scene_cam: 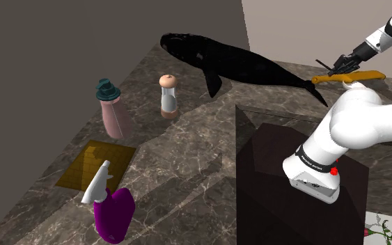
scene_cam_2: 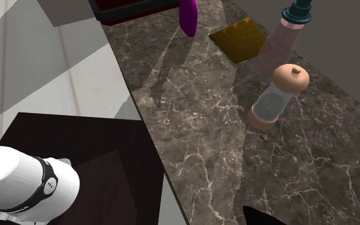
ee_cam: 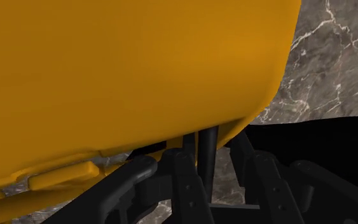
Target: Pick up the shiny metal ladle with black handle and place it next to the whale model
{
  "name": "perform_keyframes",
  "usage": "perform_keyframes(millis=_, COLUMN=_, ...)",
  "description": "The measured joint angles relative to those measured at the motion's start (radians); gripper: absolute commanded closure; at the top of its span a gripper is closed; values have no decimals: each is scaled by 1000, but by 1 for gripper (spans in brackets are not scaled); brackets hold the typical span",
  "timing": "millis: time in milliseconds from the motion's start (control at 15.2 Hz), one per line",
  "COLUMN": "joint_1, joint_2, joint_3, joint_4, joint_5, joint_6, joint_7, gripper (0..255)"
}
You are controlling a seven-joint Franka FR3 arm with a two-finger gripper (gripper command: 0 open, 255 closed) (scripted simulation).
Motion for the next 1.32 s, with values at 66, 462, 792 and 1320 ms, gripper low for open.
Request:
perform_keyframes(millis=66, joint_1=4, joint_2=0, joint_3=-10, joint_4=-5, joint_5=-7, joint_6=11, joint_7=1, gripper=255)
perform_keyframes(millis=462, joint_1=4, joint_2=-9, joint_3=-72, joint_4=-44, joint_5=-52, joint_6=66, joint_7=-7, gripper=255)
perform_keyframes(millis=792, joint_1=17, joint_2=-14, joint_3=-125, joint_4=-68, joint_5=-91, joint_6=118, joint_7=-5, gripper=255)
perform_keyframes(millis=1320, joint_1=40, joint_2=-17, joint_3=-190, joint_4=-84, joint_5=-129, joint_6=169, joint_7=-13, gripper=255)
